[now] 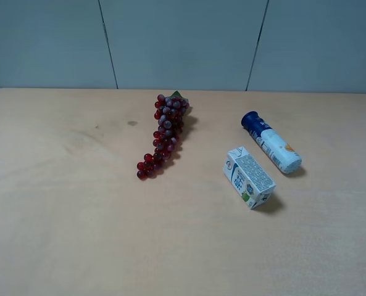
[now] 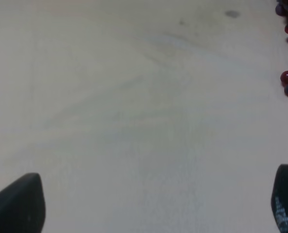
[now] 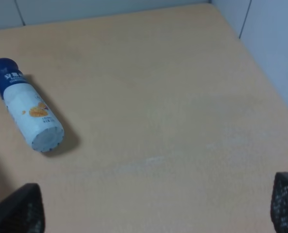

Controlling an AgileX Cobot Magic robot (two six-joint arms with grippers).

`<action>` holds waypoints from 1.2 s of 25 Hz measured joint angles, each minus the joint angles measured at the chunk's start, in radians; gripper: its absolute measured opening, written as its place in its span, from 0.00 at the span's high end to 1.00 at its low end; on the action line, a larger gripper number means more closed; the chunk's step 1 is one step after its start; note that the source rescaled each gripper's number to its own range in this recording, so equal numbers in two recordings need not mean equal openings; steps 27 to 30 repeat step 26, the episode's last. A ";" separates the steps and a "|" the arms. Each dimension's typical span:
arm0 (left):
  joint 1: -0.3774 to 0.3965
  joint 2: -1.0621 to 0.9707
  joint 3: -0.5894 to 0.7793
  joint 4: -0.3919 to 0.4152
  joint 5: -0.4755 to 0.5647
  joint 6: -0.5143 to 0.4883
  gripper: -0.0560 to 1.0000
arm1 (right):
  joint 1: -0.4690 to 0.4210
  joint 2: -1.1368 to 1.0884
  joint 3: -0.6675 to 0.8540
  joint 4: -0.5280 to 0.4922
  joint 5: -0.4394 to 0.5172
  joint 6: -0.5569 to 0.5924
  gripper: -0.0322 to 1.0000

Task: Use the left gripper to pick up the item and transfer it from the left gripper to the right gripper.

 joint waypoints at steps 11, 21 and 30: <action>0.000 0.000 0.000 0.000 0.000 0.000 0.11 | 0.000 0.000 0.000 0.001 0.000 0.000 0.00; 0.000 0.000 0.000 0.000 0.000 0.000 0.11 | 0.000 0.000 0.000 0.001 0.000 0.000 0.00; 0.000 0.000 0.000 0.000 0.000 0.000 0.11 | 0.000 0.000 0.000 0.001 0.000 0.000 0.00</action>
